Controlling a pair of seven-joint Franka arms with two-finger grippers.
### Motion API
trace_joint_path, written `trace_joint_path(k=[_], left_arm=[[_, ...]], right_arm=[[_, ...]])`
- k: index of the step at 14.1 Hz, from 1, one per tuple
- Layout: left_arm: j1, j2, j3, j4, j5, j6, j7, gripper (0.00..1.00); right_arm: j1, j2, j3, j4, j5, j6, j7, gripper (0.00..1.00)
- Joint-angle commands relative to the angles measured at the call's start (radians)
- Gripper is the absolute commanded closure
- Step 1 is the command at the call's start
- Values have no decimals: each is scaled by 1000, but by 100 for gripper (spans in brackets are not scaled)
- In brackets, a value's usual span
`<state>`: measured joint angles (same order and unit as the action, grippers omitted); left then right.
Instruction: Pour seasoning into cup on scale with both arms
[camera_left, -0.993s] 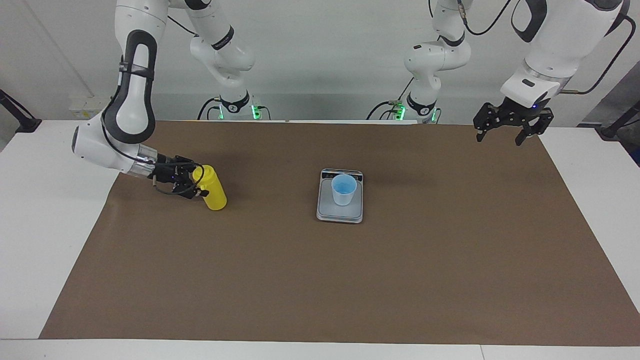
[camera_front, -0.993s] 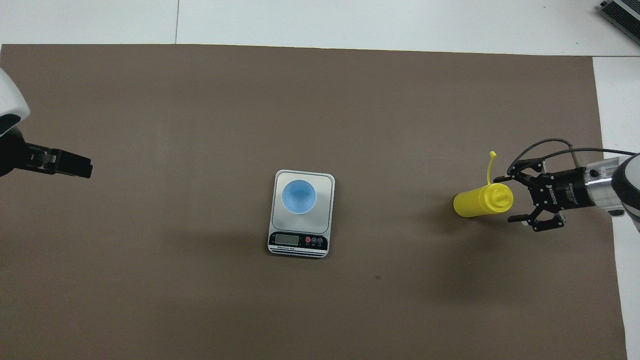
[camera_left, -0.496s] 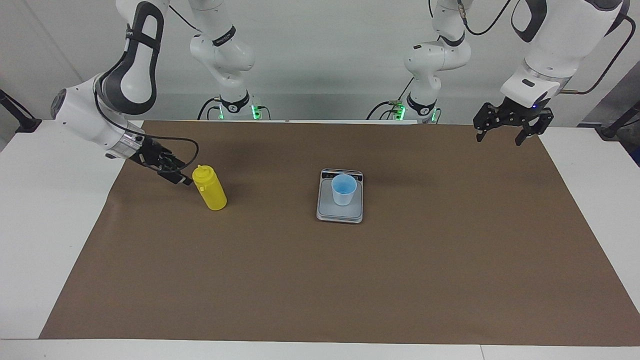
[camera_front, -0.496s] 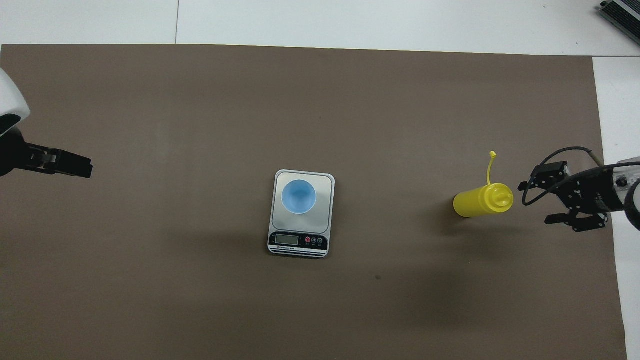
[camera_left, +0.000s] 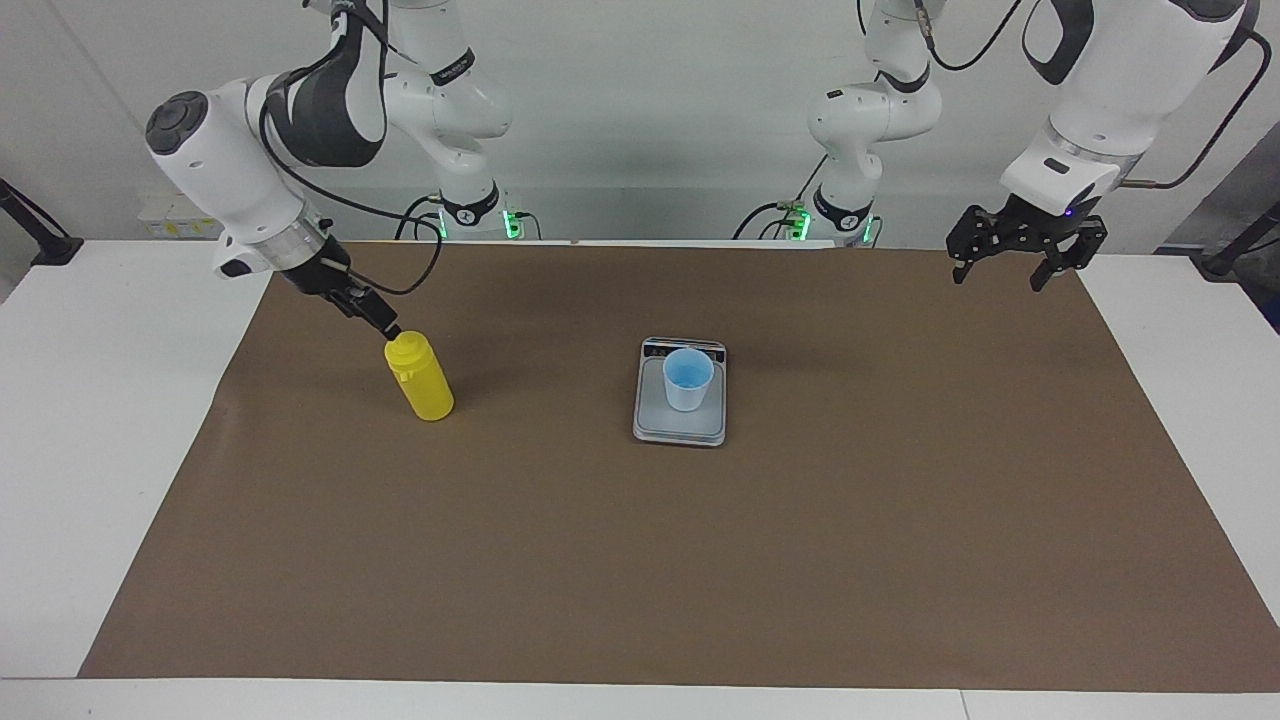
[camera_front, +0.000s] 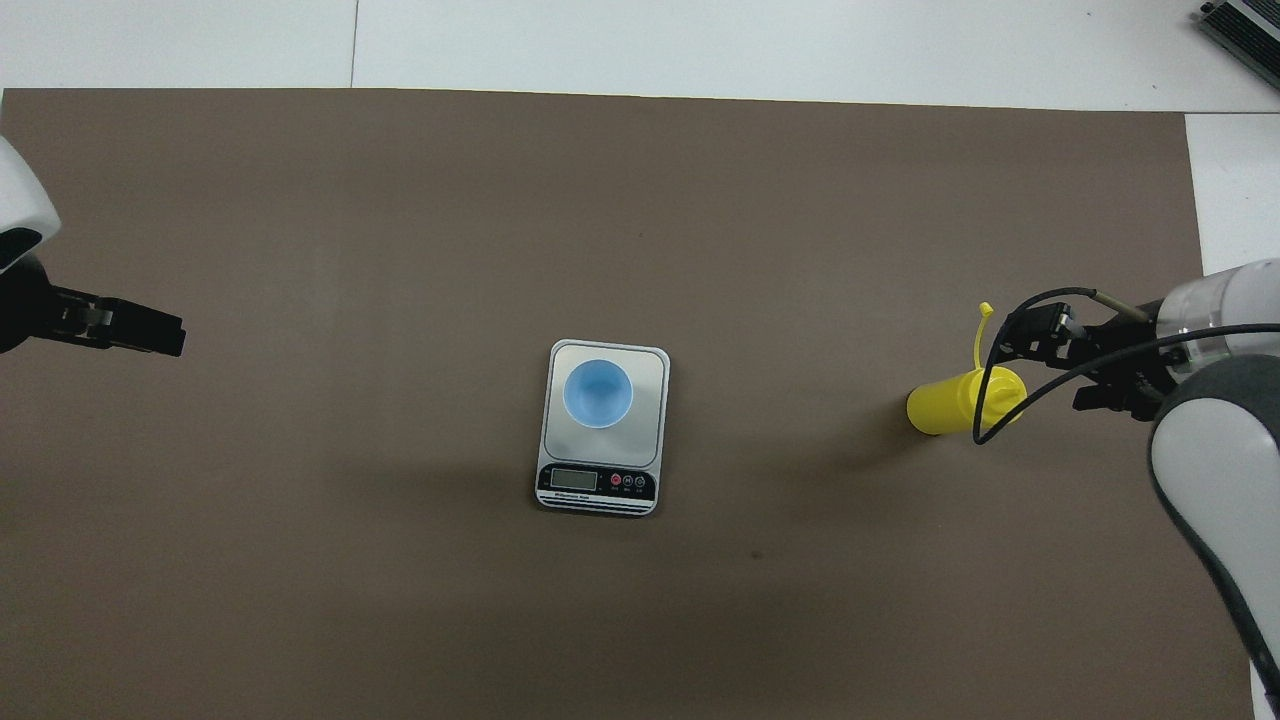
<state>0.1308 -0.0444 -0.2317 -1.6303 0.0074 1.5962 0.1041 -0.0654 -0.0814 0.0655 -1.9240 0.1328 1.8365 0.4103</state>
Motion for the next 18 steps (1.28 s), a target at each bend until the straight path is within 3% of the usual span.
trace_joint_path(k=[1,6,18], left_arm=[[0,-3,-2,-5,12,-7,9,0],[0,-3,-2,-5,12,-7,11,0],[0,-3,-2,-5,11,-8,9,0]], right_arm=[[62,18,0,116,-91,-68,-22,0],[98,101,0,341,-130,-193,-39,0],[75,63,-6,290,-162,-230,-185,0]])
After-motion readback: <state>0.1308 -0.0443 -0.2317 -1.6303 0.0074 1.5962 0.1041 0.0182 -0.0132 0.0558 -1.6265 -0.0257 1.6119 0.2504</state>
